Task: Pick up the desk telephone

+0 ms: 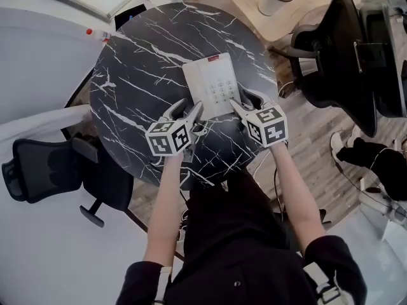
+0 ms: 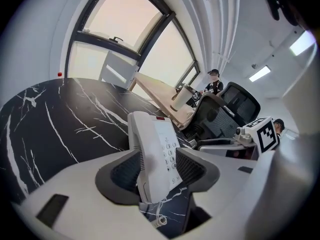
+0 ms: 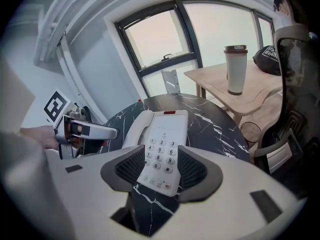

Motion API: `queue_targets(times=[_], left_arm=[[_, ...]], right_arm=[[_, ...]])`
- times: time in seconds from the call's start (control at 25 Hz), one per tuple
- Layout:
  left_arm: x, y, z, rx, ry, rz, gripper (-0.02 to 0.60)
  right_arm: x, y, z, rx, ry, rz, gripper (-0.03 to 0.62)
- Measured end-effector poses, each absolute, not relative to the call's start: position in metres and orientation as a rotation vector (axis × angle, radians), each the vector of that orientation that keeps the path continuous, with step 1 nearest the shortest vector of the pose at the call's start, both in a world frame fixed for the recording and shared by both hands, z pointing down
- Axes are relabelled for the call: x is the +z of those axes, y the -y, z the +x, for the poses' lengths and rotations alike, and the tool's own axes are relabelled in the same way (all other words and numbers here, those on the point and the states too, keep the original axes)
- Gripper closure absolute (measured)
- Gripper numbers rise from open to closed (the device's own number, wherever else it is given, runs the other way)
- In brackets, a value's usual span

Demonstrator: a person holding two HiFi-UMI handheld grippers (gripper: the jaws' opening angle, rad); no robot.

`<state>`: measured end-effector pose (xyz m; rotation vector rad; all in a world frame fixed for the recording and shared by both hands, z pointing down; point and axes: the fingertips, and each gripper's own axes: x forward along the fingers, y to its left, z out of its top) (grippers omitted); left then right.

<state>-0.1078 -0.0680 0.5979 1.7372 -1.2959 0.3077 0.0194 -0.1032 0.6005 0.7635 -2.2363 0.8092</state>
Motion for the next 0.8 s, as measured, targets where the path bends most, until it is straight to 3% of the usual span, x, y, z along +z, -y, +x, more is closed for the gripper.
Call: queue_targets(times=[0.8], left_arm=[[0.638, 0.088, -0.096, 0.182, 1.111, 1.698, 0.222]], right_arm=[[0.651, 0.111, 0.009, 0.899, 2.173, 0.631, 0.33]])
